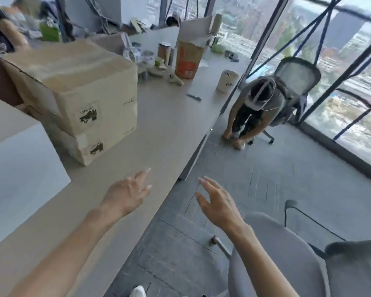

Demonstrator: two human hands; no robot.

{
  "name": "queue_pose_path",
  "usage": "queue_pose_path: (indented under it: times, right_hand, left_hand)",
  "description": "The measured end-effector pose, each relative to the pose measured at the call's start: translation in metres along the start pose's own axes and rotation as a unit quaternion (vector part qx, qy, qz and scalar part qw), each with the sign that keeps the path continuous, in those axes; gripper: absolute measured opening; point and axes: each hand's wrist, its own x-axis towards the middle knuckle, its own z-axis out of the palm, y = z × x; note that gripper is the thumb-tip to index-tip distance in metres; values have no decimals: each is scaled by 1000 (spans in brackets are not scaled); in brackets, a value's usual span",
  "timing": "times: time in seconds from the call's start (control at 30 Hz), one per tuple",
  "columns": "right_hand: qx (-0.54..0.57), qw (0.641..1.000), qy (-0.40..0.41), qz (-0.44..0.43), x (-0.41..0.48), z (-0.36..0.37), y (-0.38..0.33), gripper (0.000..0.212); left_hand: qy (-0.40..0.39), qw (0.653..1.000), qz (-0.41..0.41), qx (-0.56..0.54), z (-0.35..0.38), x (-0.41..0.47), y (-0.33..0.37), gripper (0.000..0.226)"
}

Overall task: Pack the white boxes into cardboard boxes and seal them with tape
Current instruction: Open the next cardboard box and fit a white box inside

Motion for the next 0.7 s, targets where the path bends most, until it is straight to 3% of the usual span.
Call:
queue_pose_path:
  times: [0.2,0.33,0.47,0.7]
  right_hand:
    - [42,988,-53,-136,153,0,-44,72]
    - [64,969,-86,-221,247,12,-72,72]
    - [114,942,-109,-296,324,12,-77,72]
    - [194,925,-132,-300,422,0,-74,82]
  left_hand:
    - [103,985,-135,-6,-51,43,-22,55]
    - [163,961,-225,12,-76,62,-32,52]
    - [226,909,-349,-19,-90,83,-36,56]
    - [337,813,-464,-97,-101,118,-27,57]
